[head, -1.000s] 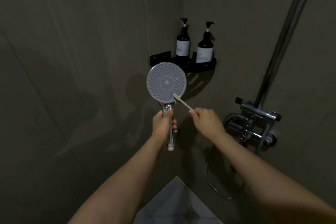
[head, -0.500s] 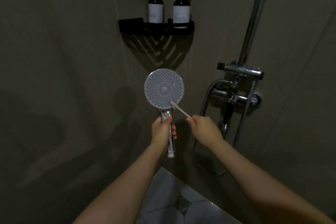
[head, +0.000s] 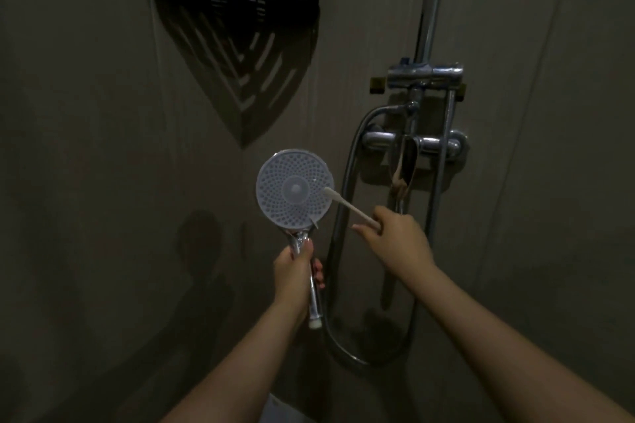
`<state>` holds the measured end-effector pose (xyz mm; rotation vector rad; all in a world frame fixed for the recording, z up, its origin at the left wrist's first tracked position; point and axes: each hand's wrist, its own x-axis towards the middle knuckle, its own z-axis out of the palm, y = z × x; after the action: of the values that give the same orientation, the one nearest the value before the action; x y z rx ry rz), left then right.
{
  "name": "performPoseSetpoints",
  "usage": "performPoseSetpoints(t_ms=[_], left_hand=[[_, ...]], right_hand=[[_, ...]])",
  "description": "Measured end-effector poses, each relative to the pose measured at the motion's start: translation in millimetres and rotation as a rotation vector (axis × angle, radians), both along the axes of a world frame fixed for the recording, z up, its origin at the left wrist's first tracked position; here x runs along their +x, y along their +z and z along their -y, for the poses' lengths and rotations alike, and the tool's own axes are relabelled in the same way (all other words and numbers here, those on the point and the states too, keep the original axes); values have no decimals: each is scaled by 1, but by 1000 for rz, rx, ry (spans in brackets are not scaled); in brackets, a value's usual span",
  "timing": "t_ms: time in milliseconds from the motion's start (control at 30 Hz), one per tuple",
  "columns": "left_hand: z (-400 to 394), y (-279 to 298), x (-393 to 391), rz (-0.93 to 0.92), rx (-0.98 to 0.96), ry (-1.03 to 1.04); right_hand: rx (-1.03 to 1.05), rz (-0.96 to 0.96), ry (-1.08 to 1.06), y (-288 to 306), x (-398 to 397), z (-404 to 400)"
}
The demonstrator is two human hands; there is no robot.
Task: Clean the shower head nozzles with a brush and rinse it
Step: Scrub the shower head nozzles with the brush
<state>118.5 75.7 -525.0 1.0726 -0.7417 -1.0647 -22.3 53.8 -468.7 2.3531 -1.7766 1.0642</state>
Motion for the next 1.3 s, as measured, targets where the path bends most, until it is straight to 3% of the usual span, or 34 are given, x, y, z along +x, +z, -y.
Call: performPoseSetpoints(t_ms=[133,300,600,833,1033,1300], left_hand=[[2,4,-1,-6,9,21],[-1,56,-1,-27,44,-3],[-4,155,-3,-34,75,-34],[-6,161,-7,-35,134,-19],[1,173,-10,-69,162,-22],[5,171,-11,-20,211,-50]], right_hand=[[-75,37,-26,25,-2,3],[-129,124,-168,95,-3,7],[57,17,-315,182,-20,34],[306,129,-383,172,-25,63],[360,342,-386,179,-15,73],[393,371,-434,173,-7,83]])
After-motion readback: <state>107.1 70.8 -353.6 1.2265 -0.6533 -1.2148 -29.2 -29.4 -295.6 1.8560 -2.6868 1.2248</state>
